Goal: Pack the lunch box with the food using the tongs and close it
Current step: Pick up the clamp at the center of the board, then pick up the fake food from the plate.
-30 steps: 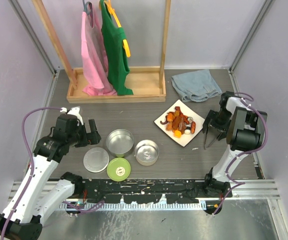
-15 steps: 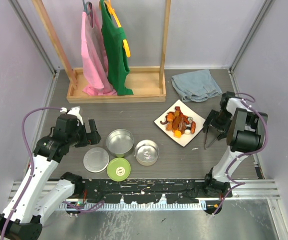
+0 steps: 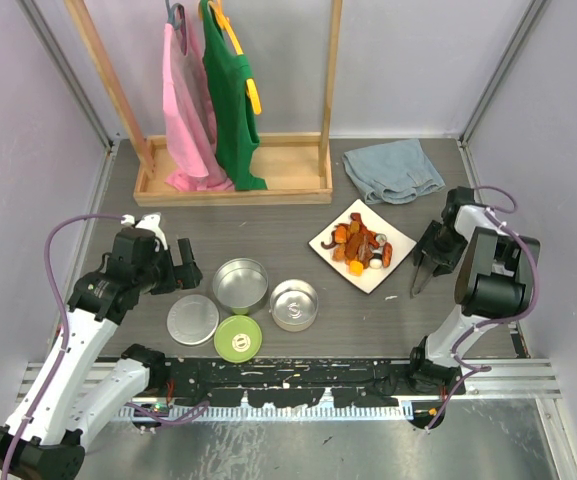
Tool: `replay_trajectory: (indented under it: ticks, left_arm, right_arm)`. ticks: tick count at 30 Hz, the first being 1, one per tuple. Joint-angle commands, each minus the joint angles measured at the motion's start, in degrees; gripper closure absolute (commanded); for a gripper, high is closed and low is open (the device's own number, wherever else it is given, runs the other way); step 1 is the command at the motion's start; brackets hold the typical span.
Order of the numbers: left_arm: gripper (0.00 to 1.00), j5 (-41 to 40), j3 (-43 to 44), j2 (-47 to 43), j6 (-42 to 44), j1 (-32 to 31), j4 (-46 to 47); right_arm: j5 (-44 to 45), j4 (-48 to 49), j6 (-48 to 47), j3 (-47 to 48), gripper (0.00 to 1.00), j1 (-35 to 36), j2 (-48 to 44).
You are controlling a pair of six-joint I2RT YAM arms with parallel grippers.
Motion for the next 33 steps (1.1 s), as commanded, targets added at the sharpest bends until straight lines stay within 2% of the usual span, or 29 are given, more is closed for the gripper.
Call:
replay_trajectory:
  ticks: [1, 9, 11, 17, 25, 33]
  left_arm:
    - [0.02, -0.1, 0.0, -0.2, 0.0, 0.2, 2.0]
    - [0.02, 0.8, 0.0, -0.5, 0.1, 0.2, 2.4]
    - [0.02, 0.5, 0.0, -0.7, 0.1, 0.2, 2.4]
    - [0.02, -0.5, 0.0, -1.3, -0.2, 0.1, 2.3]
    - [0.02, -2.9, 0.2, -0.5, -0.8, 0.2, 1.9]
    - [0.02, -5.7, 0.9, 0.6, -1.4, 0.1, 0.8]
  right_arm:
    - [-1.1, 6.5, 2.0, -3.6, 0.4, 0.0, -7.5]
    - [0.8, -2.6, 3.7, -2.3, 0.4, 1.4, -25.5]
    - [2.1, -7.0, 4.0, -0.2, 0.4, 3.9, -31.5]
    - [0.4, -15.2, 4.9, 4.7, 0.41, 8.8, -40.4]
    - [-12.0, -24.0, 3.5, 9.0, 0.42, 12.8, -46.1]
    - [-18.0, -24.0, 0.8, 8.4, 0.42, 15.6, -48.1]
